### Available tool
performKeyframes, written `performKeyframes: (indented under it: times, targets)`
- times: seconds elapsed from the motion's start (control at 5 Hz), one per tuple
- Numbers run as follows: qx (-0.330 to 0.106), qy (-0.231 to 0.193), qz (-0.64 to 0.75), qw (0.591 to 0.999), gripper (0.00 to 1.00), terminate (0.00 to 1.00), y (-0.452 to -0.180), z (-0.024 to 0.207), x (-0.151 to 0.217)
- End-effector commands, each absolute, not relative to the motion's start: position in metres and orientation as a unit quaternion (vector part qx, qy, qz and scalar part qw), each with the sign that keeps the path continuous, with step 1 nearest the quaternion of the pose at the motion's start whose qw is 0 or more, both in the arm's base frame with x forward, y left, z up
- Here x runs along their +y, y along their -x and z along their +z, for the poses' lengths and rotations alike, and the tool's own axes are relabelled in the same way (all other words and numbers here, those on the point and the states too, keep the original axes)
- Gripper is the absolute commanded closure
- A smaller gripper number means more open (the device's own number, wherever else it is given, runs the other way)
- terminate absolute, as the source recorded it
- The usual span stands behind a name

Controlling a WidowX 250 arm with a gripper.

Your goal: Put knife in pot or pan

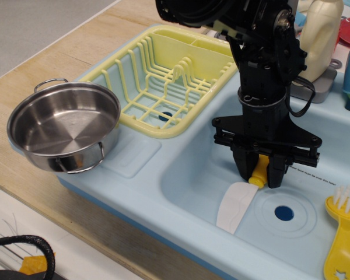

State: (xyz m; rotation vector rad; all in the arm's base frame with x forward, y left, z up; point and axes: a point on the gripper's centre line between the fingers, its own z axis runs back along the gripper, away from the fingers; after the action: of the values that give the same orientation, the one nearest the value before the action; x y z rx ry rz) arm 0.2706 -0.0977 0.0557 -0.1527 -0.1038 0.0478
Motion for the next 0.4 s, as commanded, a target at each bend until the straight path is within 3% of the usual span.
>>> performKeyframes:
  times: [0.0, 0.2]
  targets:
    - [-0.038, 0.062, 0.007, 0.997, 1.0, 0.0, -0.288, 0.082, -0.1]
    - [-0.033, 0.037, 0.015, 0.999, 1.0, 0.0, -0.293, 0.111, -0.097]
